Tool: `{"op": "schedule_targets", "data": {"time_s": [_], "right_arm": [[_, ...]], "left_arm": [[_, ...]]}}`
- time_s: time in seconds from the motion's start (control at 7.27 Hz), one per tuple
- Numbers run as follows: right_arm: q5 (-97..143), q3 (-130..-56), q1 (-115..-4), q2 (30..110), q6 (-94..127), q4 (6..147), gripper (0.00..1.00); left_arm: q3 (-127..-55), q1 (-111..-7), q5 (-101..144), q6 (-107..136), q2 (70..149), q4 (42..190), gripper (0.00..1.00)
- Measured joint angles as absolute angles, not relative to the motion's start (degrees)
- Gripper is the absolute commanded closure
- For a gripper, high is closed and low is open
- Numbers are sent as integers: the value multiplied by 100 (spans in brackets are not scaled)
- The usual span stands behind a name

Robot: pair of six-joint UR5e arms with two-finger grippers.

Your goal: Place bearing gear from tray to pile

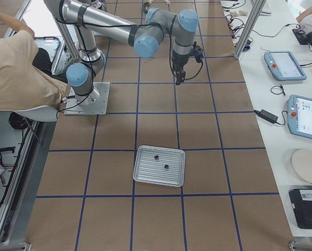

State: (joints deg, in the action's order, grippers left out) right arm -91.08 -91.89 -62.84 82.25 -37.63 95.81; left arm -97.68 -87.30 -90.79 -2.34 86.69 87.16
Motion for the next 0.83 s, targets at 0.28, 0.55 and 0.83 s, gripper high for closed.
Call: {"op": "schedule_targets", "data": {"time_s": [0.28, 0.55, 0.83], "right_arm": [[-9195, -9439, -5077, 7576, -5172, 10175, 0], [-9420, -9906, -4256, 7051, -6072, 11158, 0], [-9339, -10129, -3838, 6664, -6369, 11747, 0]], "left_arm": [[-9842, -8757, -9085, -217, 8643, 8695, 0], [-9854, -8768, -9079, -215, 8638, 8663, 0], [-9859, -8747, -9090, -225, 8665, 8637, 0]]}}
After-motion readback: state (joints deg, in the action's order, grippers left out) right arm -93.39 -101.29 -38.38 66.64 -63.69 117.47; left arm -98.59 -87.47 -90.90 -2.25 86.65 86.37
